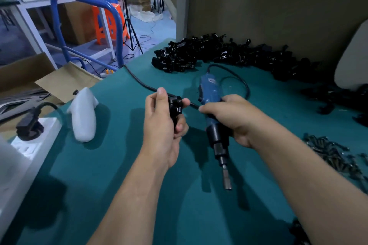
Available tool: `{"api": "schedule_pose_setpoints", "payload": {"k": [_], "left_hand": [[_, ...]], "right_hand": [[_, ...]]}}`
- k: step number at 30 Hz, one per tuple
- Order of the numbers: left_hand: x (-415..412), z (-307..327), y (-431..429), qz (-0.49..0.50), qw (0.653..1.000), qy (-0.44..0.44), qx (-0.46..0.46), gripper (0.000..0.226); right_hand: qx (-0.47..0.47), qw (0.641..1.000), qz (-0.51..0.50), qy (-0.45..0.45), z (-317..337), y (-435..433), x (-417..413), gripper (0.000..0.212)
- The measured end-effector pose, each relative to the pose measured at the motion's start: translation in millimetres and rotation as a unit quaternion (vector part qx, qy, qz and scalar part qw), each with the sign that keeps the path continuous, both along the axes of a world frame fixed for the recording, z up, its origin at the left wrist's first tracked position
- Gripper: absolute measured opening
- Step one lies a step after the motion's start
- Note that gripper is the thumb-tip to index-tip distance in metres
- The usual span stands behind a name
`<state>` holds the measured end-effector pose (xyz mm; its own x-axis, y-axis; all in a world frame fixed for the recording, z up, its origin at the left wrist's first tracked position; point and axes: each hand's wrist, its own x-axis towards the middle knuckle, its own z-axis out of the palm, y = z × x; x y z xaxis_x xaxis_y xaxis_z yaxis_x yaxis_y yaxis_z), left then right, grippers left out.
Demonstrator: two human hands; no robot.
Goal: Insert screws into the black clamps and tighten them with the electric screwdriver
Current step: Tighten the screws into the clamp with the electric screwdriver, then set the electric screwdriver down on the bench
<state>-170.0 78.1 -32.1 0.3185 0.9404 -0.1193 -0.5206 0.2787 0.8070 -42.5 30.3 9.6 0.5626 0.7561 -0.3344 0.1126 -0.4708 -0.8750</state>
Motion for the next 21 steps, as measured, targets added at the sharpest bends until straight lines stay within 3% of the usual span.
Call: {"api": "schedule_pose_setpoints", "payload": {"k": [5, 10, 16, 19, 21], "left_hand": [[-2.1, -3.3, 5.1, 0.012, 1.0, -0.01, -0.008, 0.026], [-0.5, -3.0, 5.2, 0.054, 0.998, -0.016, 0.006, 0.024], [0.9, -2.6, 3.2, 0.062, 0.998, -0.006, 0.027, 0.024], [7.6, -2.0, -2.0, 0.023, 0.998, 0.037, 0.051, 0.029], [12.2, 2.1, -12.4, -0.008, 0.996, 0.066, 0.059, 0.033]], "right_hand": [[-0.07, 0.973, -0.006, -0.218, -9.6, 21.3, -14.0, 0.033], [-0.082, 0.942, 0.0, -0.325, -15.2, 24.8, -24.8, 0.042], [-0.037, 0.949, -0.011, -0.314, -13.8, 9.1, -26.8, 0.057], [0.115, 0.959, -0.059, -0.252, -4.2, -11.1, -34.8, 0.037], [0.161, 0.974, -0.025, -0.156, -1.0, -27.6, -47.9, 0.027]]}}
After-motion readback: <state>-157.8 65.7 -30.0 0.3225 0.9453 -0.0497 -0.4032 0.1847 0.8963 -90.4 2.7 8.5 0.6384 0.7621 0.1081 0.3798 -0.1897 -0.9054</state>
